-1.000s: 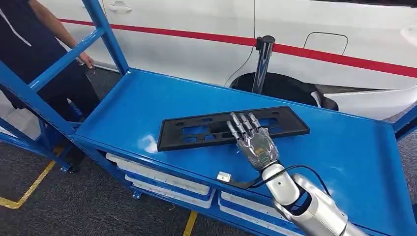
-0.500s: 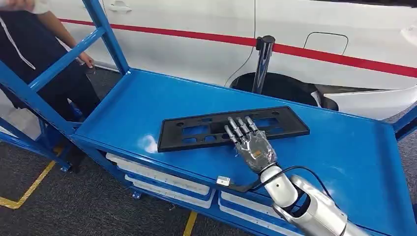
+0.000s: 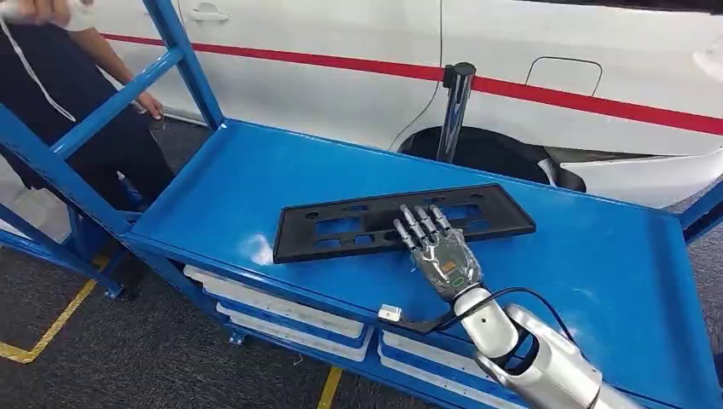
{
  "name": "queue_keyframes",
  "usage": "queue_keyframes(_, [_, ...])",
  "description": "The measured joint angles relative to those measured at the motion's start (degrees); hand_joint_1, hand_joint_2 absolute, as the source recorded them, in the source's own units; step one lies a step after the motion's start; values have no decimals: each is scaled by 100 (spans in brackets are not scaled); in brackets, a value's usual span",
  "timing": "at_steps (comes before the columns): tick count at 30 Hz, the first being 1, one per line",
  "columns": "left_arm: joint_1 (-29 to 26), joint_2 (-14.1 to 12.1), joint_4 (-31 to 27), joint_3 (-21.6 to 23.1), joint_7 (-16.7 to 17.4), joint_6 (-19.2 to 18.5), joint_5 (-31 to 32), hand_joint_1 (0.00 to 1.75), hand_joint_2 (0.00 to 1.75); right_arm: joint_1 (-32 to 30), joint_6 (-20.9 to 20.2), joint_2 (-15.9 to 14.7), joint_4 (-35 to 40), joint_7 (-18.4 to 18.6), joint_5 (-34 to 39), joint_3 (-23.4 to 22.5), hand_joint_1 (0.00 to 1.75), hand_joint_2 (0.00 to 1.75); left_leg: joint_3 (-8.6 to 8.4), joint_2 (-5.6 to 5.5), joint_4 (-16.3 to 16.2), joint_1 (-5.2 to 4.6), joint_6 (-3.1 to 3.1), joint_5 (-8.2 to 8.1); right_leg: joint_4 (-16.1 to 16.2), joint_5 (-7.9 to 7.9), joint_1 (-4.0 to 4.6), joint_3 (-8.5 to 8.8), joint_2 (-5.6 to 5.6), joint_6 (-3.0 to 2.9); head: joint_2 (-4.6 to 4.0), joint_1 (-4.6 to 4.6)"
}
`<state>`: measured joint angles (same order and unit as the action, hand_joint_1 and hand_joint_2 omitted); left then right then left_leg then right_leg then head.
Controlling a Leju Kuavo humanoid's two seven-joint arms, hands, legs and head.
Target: Take the parts from the cabinet and place them on the table.
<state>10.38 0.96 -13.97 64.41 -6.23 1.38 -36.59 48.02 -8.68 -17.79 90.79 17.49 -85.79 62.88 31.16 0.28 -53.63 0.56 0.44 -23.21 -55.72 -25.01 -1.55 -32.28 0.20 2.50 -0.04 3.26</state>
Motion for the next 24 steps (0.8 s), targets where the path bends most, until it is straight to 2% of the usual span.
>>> queue_keyframes(8, [0,0,0,0,0,0,35,0,0,18,7,-18,-158,114,195,-2,0,175,-17,0,0,0,0,0,0,0,0,15,0,0,0,0])
queue_keyframes(16, [1,0,0,0,0,-2,37,0,0,-28,-33,-234,-348,354,756,-87,0,175,-36,-2,1,-3,0,-2,2,-1,1,40,0,0,0,-4])
queue_keyframes(24, [-4,-4,0,0,-2,-9,37,0,0,-84,-35,-361,-372,417,861,-160,0,175,-33,-34,1,-24,5,-4,4,5,-9,62,-23,11,0,-7])
